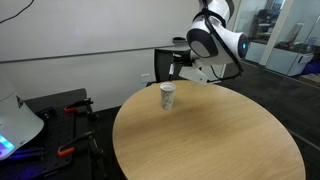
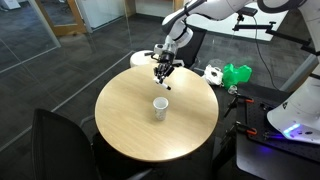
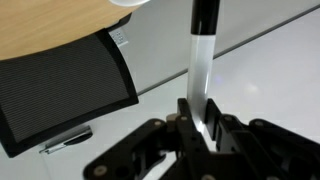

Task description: Pick the marker and put it in the cup

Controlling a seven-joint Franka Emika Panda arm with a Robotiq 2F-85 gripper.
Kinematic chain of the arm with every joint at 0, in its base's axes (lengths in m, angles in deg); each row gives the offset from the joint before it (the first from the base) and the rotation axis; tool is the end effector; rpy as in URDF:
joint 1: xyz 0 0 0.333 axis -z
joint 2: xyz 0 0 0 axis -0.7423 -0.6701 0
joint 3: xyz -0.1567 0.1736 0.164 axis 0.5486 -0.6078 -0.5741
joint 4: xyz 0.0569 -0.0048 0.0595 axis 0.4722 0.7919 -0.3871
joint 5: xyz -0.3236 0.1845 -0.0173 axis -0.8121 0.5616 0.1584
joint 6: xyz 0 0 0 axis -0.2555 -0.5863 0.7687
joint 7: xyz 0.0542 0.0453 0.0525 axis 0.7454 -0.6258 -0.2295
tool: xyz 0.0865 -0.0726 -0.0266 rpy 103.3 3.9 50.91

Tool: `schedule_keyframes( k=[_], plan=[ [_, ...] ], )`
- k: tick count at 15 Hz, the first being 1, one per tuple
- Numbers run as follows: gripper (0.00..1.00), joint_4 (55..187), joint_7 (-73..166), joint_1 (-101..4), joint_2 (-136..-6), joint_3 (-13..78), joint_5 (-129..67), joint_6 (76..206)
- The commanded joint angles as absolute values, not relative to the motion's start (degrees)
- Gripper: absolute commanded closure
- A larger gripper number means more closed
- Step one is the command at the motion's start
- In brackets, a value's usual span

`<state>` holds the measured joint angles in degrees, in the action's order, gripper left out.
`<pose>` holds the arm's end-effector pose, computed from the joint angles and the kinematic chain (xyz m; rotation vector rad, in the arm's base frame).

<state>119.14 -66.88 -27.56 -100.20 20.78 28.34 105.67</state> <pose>0.6127 -0.0624 0.1694 -1.7350 -1.1189 -0.6611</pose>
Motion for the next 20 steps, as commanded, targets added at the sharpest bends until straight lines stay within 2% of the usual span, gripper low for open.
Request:
schedule_keyframes(
  k=[1, 10, 20],
  plan=[
    [0.95, 117.4, -72.5, -27.5, -101.3, 22.1, 31.8, 99.4],
    [0.95, 119.2, -86.4, -29.1, -102.4, 24.2, 36.8, 98.0],
    [0.95, 119.0, -90.0, -30.8, -104.8, 25.1, 38.4, 96.4]
  ],
)
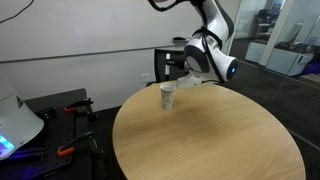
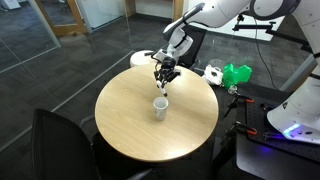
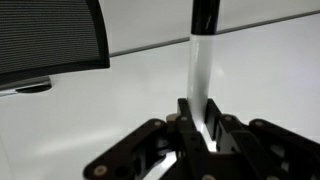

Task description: Pick the marker and put it in the cup

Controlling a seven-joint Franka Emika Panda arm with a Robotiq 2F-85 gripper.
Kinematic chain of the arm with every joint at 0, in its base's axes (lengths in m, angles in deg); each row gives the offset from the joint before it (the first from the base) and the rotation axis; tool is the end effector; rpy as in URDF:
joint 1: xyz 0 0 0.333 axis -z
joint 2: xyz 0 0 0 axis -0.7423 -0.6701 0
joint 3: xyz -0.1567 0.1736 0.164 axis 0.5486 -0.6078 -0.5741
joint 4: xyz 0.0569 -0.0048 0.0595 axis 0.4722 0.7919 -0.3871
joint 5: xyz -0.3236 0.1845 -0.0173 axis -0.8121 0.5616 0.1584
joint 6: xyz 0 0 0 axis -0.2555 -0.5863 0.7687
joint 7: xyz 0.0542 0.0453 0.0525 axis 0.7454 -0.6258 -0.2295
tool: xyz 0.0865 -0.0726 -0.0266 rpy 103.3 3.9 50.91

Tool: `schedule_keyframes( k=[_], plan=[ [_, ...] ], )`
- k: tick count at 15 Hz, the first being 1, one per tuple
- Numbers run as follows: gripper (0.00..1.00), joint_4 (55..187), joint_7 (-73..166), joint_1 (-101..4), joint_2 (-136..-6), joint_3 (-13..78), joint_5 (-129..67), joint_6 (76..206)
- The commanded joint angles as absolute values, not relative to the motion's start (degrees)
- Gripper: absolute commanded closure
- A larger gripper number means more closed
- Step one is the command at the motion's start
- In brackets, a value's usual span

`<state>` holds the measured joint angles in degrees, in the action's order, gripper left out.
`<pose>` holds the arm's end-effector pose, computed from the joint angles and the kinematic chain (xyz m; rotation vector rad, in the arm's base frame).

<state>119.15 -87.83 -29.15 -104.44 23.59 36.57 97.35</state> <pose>0.5971 -0.0479 0.1379 -1.4382 -1.2435 -0.9145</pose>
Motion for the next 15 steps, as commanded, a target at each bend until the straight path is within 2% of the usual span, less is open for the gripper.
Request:
schedule_keyframes(
  k=[1, 15],
  plan=[
    [0.95, 118.9, -90.6, -30.9, -105.1, 25.1, 38.5, 96.3],
    [0.95, 118.4, -93.3, -33.3, -108.2, 26.4, 41.7, 99.5]
  ],
)
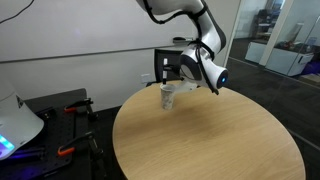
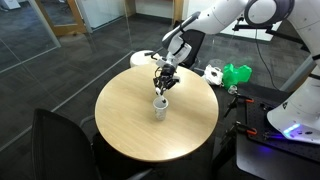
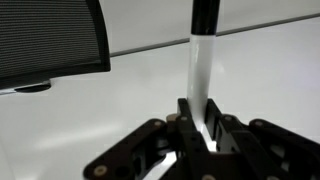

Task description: Pick the marker and put it in the cup

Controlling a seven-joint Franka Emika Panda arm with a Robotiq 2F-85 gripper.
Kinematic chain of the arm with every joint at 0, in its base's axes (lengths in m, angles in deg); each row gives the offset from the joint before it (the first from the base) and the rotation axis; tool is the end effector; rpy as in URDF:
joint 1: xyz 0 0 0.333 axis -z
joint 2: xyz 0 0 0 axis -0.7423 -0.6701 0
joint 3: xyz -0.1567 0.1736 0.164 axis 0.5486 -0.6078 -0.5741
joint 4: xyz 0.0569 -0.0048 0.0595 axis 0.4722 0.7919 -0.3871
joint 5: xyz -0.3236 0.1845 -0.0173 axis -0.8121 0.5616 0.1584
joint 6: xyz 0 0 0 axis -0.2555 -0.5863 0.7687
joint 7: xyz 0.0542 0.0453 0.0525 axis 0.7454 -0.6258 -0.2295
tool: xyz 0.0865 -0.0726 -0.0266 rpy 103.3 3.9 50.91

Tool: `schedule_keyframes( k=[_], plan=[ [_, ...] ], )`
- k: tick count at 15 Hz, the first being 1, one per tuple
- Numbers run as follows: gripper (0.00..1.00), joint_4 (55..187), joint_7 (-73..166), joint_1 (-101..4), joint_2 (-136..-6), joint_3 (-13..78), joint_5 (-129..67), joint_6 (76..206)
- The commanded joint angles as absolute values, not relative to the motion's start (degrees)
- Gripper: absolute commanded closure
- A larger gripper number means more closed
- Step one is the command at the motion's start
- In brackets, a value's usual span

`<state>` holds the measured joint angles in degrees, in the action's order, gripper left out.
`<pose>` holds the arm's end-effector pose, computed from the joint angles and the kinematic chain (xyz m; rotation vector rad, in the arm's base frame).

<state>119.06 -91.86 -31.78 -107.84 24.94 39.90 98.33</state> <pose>0.5922 -0.0301 0.1041 -1.4195 -1.2351 -0.9482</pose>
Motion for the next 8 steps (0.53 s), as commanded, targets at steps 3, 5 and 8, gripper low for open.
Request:
schedule_keyframes(
  k=[3, 5, 8],
  plan=[
    [0.95, 118.0, -93.3, -33.9, -108.9, 26.8, 42.4, 100.9],
    [0.95, 117.8, -93.3, -34.3, -109.3, 27.0, 42.9, 102.3],
    [0.95, 117.6, -93.3, -34.9, -109.6, 27.1, 43.5, 105.1]
  ],
)
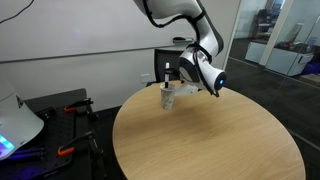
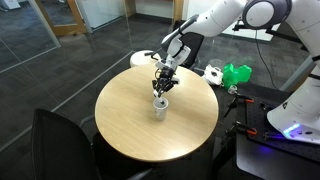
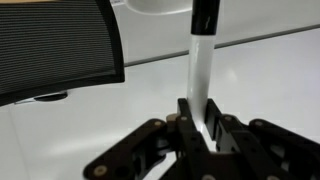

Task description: Pick the marker and put it in the cup

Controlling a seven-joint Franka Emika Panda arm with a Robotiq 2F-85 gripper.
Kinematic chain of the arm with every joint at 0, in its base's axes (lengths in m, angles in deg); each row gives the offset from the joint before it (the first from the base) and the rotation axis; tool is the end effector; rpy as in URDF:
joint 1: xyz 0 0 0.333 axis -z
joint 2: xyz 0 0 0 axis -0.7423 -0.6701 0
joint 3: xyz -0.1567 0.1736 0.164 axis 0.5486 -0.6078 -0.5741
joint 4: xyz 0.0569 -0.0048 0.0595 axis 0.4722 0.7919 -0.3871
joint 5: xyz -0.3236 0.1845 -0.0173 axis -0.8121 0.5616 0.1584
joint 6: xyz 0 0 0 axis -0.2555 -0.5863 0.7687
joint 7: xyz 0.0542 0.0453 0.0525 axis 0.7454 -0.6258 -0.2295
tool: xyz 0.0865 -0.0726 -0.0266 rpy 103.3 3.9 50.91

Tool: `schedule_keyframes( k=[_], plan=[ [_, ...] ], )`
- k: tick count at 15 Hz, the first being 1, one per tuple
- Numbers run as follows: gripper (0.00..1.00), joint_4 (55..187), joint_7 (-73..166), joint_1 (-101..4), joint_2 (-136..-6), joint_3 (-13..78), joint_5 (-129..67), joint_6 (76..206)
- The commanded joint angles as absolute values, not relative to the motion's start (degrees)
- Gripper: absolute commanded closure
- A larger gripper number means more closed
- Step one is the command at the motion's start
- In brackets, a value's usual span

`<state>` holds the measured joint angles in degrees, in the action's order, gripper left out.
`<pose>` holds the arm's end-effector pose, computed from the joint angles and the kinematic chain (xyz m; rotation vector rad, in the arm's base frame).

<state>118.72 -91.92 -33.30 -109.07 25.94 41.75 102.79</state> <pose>0.5972 -0.0306 0.0881 -1.5020 -1.2340 -0.9560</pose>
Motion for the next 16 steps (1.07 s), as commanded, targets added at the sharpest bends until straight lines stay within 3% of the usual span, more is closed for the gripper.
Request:
schedule_keyframes(
  k=[1, 3, 4, 5, 12, 16],
  plan=[
    [0.95, 117.5, -93.2, -35.1, -109.7, 27.0, 43.7, 106.0],
    [0.95, 117.3, -93.2, -35.3, -109.9, 26.9, 44.0, 107.6],
    [0.55, 117.2, -93.1, -35.4, -109.9, 26.8, 44.3, 108.3],
    [0.54, 117.2, -93.0, -35.4, -109.9, 26.8, 44.6, 109.0],
    [0.03, 117.4, -93.0, -35.3, -108.6, 26.6, 45.8, 109.9],
    [0.0, 118.3, -93.7, -35.3, -106.7, 26.6, 45.9, 109.3]
  ],
)
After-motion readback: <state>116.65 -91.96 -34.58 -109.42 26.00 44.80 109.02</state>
